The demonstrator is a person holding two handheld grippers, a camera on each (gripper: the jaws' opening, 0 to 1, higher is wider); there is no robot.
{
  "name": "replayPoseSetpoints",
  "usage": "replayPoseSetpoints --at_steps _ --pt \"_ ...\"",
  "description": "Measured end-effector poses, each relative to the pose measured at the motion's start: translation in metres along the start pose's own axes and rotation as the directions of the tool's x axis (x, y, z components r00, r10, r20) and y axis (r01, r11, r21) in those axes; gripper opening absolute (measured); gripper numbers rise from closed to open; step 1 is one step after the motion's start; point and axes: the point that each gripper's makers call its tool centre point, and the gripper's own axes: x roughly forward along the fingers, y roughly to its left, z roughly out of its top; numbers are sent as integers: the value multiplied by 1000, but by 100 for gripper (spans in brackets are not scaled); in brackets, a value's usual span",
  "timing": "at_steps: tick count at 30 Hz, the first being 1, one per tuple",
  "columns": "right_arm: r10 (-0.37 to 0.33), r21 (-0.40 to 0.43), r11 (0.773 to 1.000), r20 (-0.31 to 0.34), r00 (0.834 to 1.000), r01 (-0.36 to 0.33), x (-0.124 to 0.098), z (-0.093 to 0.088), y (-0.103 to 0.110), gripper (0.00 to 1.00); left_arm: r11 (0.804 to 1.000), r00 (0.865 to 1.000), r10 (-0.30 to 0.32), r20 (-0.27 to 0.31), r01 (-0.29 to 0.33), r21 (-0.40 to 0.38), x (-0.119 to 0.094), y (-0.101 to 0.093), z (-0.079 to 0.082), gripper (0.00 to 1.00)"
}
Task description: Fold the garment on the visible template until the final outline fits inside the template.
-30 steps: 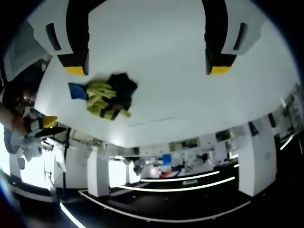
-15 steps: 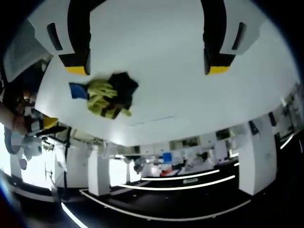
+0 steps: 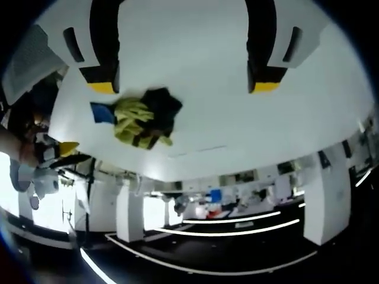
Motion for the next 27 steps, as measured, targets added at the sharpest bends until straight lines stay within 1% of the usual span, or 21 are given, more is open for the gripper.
replayPoseSetpoints --at_steps 4,5,7,9,11,14,18,21,23,25,27 --pt "4 11 1000 9 1000 -4 3 0 1 87 1000 1000 -6 5 6 6 4 -5 -2 82" --pt "1 11 1000 9 1000 -1 4 -1 1 87 1000 1000 -7 9 6 14 5 -5 -1 80" --pt "-12 3 1000 9 1000 12 6 -2 0 87 999 1000 -7 19 7 38 6 -6 4 79" --pt "-13 5 1000 8 1000 13 7 -3 0 85 999 1000 -3 27 2 33 7 -5 7 79" --pt "-4 9 1000 7 1000 3 8 -4 2 83 1000 999 -11 32 10 20 7 -5 8 78" --pt "1 4 1000 5 1000 -1 10 -6 1 81 999 999 -40 20 40 0 8 -11 3 78" --pt "11 4 1000 5 1000 -11 11 -6 3 78 999 999 -51 -1 51 8 9 -16 -2 75" --pt "26 2 1000 12 1000 -26 13 -6 5 75 998 998 -60 10 59 16 10 -18 2 72" --pt "55 1 999 5 999 -55 14 -6 9 73 997 997 -70 21 70 20 11 -20 5 68" --pt "60 -11 998 7 998 -60 16 -5 10 72 996 996 -83 9 83 19 13 -21 6 66" --pt "71 -24 997 2 997 -71 18 -4 10 70 995 996 -89 4 89 42 15 -23 9 65"
